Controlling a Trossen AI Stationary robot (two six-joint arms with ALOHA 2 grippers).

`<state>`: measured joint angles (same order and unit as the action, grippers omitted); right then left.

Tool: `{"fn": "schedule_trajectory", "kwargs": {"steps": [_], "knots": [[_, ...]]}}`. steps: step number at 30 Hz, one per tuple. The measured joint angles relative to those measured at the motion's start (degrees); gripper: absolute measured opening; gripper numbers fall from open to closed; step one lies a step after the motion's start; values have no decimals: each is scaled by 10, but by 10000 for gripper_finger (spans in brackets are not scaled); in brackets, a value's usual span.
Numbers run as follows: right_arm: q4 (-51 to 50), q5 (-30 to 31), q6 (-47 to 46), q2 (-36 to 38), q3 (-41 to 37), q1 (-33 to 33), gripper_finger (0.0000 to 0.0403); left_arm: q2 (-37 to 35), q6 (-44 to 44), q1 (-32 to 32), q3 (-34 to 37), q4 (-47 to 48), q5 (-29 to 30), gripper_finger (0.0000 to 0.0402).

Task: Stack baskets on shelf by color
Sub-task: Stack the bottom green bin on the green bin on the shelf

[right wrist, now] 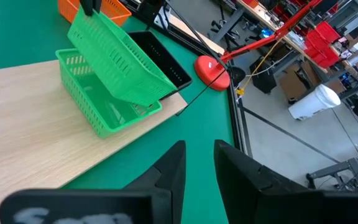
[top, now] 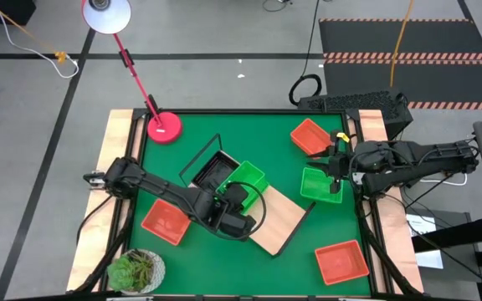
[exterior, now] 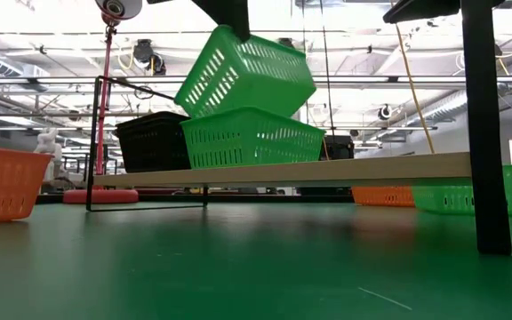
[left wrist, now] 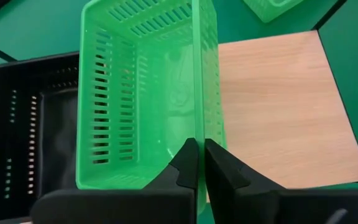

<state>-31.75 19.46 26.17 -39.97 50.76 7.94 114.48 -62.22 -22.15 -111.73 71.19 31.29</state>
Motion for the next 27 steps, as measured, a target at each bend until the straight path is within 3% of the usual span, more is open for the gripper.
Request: {"fn": "schedule_trajectory", "kwargs": {"steps": [9,27], "knots": [[0,0,0,0,0,0,80,0,-18,0,27,-20,-27,16],[0,-1,0,0,0,0,80,0,-43,7,27,-20,-28,17]]}}
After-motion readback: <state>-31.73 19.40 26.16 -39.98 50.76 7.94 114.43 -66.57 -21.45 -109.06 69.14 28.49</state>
